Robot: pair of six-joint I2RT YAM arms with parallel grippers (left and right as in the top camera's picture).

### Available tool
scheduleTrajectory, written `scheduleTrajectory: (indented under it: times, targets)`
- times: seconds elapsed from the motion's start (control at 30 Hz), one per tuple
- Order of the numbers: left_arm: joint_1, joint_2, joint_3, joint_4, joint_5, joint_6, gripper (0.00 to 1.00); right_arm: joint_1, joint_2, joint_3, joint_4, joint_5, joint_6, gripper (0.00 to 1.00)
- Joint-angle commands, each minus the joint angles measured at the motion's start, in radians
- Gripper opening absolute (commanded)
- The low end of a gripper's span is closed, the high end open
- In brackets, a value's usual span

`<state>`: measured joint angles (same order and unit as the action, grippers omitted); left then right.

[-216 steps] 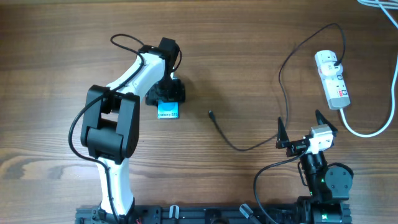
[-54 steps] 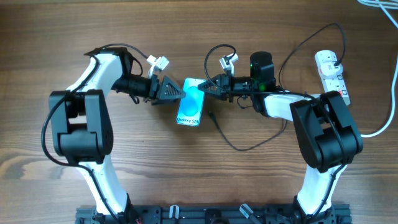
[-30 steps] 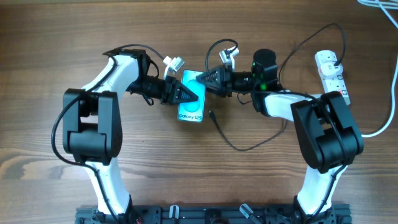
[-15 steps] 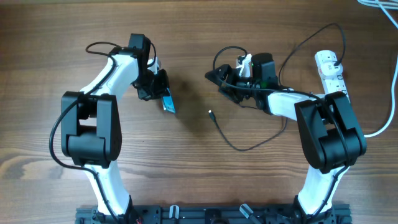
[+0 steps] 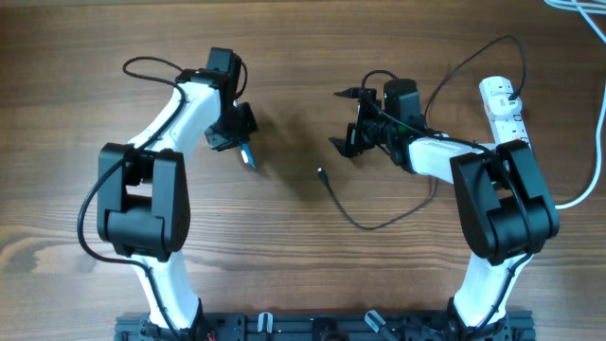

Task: Plug charger to phone and switch on socket
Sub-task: 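Move the right gripper to the black cable and grasp its USB-C plug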

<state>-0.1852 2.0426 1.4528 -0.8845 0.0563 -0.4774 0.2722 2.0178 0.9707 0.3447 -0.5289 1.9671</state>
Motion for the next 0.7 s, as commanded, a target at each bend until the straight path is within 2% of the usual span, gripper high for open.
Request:
scheduleTrajectory:
  times: [0.0,0.4,0.47,0.57,0.6,0.63,0.67]
  targets:
    - [-0.035,0.024,-0.013,0.013,-0.206,-0.002,0.04,-0.002,0.024,-0.019,-0.024,0.18,0.059,1.0]
    - [-0.059,0.024,-0.013,0.032,-0.207,-0.002,0.04,-0.002,0.024,-0.019,-0.024,0.217,0.06,1.0]
    - [-0.059,0.024,-0.013,0.032,-0.207,-0.002,0.04,-0.002,0.024,-0.019,-0.024,0.377,0.059,1.0]
    - [-0.059,0.024,-0.013,0.033,-0.207,-0.002,0.04,-0.002,0.024,-0.019,-0.057,0.479,0.016,1.0]
    - [-0.059,0.024,-0.013,0.034,-0.207,-0.002,0.04,-0.002,0.024,-0.019,-0.061,0.523,-0.204,1.0]
    - [-0.059,0.024,-0.013,0.036,-0.206,-0.002,0.04,-0.002,0.024,-0.019,-0.034,0.528,-0.484,1.0]
    - [-0.059,0.024,-0.013,0.036,-0.206,-0.002,0.04,-0.002,0.024,-0.019,-0.008,0.451,-0.776,1.0]
